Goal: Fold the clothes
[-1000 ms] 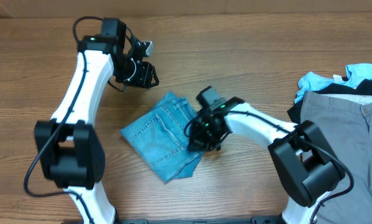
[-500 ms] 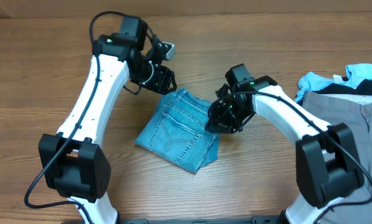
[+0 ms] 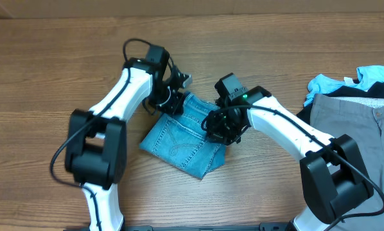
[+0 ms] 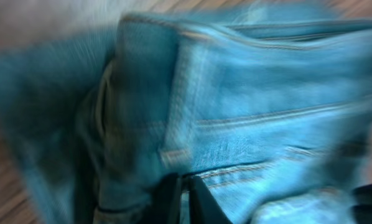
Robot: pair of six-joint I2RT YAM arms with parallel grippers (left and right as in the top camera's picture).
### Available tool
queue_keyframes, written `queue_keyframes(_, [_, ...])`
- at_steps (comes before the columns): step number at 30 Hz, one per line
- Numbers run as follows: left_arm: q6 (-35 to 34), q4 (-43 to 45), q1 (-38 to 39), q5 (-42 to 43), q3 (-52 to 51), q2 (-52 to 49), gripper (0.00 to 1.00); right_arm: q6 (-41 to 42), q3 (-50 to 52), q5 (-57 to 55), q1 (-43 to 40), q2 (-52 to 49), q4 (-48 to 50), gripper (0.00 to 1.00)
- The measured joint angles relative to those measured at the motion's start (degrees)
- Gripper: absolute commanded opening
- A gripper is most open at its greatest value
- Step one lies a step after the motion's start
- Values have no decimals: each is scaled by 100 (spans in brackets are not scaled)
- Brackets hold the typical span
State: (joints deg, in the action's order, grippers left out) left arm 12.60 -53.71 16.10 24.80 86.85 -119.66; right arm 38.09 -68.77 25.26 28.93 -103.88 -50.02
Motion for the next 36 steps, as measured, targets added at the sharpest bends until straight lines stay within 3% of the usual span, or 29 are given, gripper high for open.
queue_keyframes(6, [-376,63,-52,11,13,-229,4,590,1051,-210,-26,118,1073,11])
queue_keyframes(13, [-562,-317,-149,-2,306,-317,7,850,1327,24,-271,214,953,7])
queue_keyframes(18, [-625,-903,-492,-466,955,-330,14,498,1329,70,-380,232,713,7])
queue_keyframes(26, [-649,-1766,-946,-789,1670,87,41,-153,1228,-57,-538,846,251,14])
queue_keyframes(32, [-693,-2656,-793,-577,1744,636,43,-516,960,151,-560,1598,457,25])
queue_keyframes(36, [-870,-2994,-629,-505,1744,684,43,-678,938,415,-560,1716,807,27])
